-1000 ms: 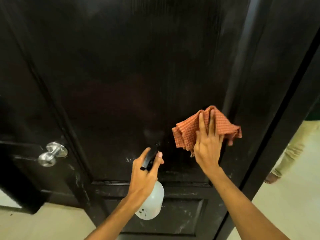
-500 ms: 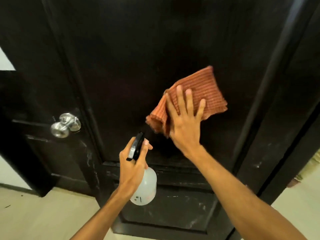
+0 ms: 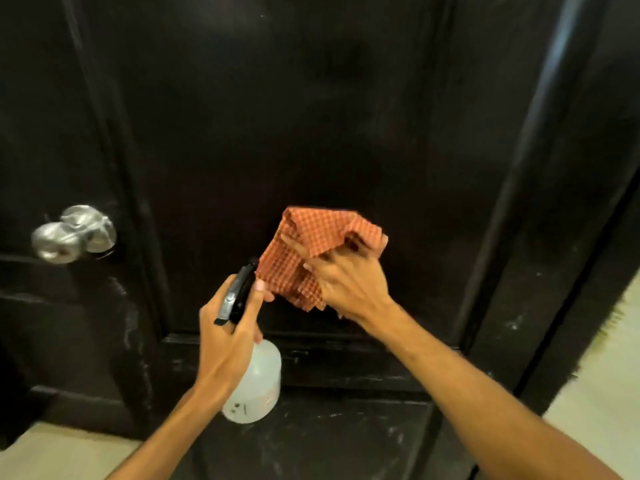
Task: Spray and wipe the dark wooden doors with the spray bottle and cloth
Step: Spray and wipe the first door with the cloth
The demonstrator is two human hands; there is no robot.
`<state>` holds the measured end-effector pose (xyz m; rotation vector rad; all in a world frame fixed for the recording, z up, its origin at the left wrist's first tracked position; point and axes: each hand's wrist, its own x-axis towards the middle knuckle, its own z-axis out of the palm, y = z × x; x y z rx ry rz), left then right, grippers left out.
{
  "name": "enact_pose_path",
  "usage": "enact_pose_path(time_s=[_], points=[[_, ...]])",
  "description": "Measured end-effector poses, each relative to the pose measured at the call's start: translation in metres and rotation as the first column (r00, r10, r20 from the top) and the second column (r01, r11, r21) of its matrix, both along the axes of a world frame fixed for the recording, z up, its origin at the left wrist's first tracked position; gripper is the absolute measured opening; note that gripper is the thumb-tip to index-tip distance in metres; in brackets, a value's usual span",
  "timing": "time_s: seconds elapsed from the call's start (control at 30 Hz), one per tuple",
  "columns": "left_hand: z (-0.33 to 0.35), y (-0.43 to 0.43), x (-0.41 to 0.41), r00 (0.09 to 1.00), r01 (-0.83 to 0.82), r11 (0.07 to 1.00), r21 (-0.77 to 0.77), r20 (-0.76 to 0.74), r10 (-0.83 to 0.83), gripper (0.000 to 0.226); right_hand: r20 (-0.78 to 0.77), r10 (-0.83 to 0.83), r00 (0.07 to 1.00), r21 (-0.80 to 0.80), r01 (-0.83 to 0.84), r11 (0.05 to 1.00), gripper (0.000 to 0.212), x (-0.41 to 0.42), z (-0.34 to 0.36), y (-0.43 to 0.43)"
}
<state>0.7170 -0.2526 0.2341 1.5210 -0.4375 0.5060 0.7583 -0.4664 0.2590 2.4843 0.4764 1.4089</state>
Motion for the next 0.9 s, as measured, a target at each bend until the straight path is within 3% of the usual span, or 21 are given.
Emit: enact_pose_path(time_s=[0.1,0.17,0.33,0.4,0.5,0.7,0.77,0.9], points=[[0.01,-0.028,-0.004,0.997,0.073,0.997,0.0,0.007,-0.073,0.014,0.165,-0.154,0.974,0.333,0.092,0.938,0.06,-0.015,0.055,-0.047],[0.021,-0.052,-0.008,0.993,0.118,0.993,0.009,0.023,-0.118,0.017,0.176,-0.248,0.953,0.462,0.143,0.875,0.061,-0.028,0.054,-0.062],[0.047,-0.11,-0.023,0.967,0.251,0.968,0.014,0.038,-0.251,0.011,0.002,-0.219,0.976,0.44,0.196,0.876,0.078,-0.05,-0.015,-0.088],[0.059,-0.128,-0.03,0.951,0.307,0.952,0.014,0.031,-0.307,0.012,0.052,-0.149,0.988,0.419,0.114,0.901,0.074,-0.053,0.02,-0.108],[0.074,-0.157,-0.038,0.939,0.335,0.941,0.05,0.057,-0.338,0.017,0.167,-0.133,0.977,0.531,0.024,0.847,0.067,-0.056,0.09,-0.137],[0.092,-0.188,-0.048,0.924,0.377,0.925,0.043,0.049,-0.378,0.013,0.016,-0.266,0.964,0.492,0.224,0.841,0.075,-0.086,0.016,-0.168],[0.098,-0.196,-0.048,0.918,0.388,0.919,0.066,0.068,-0.392,0.014,0.057,-0.251,0.966,0.445,0.201,0.873,0.071,-0.088,0.042,-0.19],[0.104,-0.216,-0.045,0.92,0.375,0.923,0.084,0.088,-0.382,0.018,0.25,-0.301,0.92,0.532,0.13,0.837,0.059,-0.081,0.158,-0.221]])
